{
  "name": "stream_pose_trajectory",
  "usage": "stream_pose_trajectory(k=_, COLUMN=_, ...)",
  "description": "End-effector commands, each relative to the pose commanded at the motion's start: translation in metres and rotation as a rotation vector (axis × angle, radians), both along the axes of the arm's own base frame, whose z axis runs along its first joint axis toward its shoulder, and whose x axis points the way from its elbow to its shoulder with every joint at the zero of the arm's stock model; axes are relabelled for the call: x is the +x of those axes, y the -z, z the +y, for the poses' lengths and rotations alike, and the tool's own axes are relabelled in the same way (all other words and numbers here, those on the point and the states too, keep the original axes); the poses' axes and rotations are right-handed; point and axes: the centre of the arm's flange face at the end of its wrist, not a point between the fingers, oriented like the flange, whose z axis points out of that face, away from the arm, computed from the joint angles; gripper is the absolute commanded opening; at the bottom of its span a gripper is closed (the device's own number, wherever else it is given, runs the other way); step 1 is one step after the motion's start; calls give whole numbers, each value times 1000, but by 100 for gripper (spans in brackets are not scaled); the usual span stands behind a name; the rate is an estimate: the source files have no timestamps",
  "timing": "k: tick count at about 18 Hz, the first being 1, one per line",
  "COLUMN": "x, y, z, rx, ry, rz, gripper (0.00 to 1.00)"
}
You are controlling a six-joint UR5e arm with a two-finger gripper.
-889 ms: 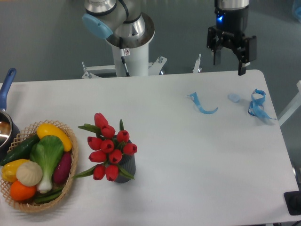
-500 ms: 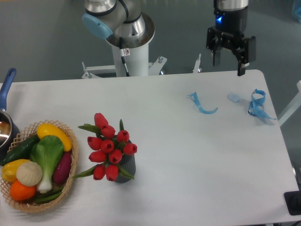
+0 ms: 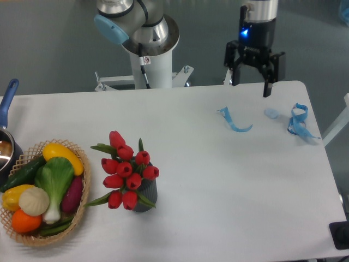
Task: Pick up the flowers from the vase
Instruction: 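Move the open gripper down to the red tulip stems above the vase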
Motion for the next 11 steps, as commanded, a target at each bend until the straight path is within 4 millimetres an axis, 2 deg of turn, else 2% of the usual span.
stream_pose_trajectory(k=3, x=9, y=8, z=15, rx=61, ry=-5, rz=-50, gripper=100)
stream_pose_trajectory(k=8, x=34, y=37, z=52, rx=123, ry=91, rz=-144, gripper=100)
stream_pose_trajectory(k=11, x=45, y=45, z=73, rx=219, ry=162, rz=-215, gripper=100)
